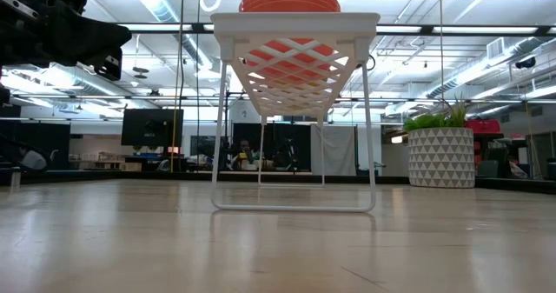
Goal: Pick & Place Mini bowls
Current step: Return to Home Position
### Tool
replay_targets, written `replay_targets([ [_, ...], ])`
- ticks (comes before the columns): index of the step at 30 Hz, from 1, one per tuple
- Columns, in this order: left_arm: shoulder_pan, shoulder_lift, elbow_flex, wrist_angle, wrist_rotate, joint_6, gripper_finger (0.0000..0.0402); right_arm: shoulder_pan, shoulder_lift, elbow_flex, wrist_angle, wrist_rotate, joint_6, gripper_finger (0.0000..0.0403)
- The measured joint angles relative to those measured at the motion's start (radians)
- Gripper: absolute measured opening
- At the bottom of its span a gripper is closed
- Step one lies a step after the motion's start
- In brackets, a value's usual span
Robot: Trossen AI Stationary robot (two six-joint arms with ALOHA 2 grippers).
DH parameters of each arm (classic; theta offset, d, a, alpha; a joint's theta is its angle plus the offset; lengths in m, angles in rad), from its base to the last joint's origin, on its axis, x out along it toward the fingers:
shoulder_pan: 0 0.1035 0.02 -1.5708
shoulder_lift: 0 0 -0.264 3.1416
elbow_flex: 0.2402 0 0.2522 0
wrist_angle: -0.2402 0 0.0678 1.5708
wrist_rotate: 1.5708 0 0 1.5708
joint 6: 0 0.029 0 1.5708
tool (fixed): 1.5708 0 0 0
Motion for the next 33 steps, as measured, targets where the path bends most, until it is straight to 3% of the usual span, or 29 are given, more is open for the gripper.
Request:
replay_targets([
  [7, 0.000, 0.000, 0.000, 0.000, 0.000, 0.000, 0.0032, 0.000, -0.066, -0.142, 0.253, -0.087, 0.005, 0.0011],
  [12, 0.000, 0.000, 0.000, 0.000, 0.000, 0.000, 0.0032, 0.000, -0.082, -0.194, 0.286, -0.112, 0.023, 0.0011],
  [23, 0.000, 0.000, 0.000, 0.000, 0.000, 0.000, 0.0032, 0.046, -0.109, -0.210, 0.133, 0.193, 0.022, 0.0011],
  [28, 0.000, 0.000, 0.000, 0.000, 0.000, 0.000, 0.0032, 0.055, -0.141, -0.210, 0.067, 0.231, 0.022, 0.0011],
  [33, 0.000, 0.000, 0.000, 0.000, 0.000, 0.000, 0.0032, 0.055, -0.197, -0.286, 0.126, 0.241, 0.019, 0.0011],
])
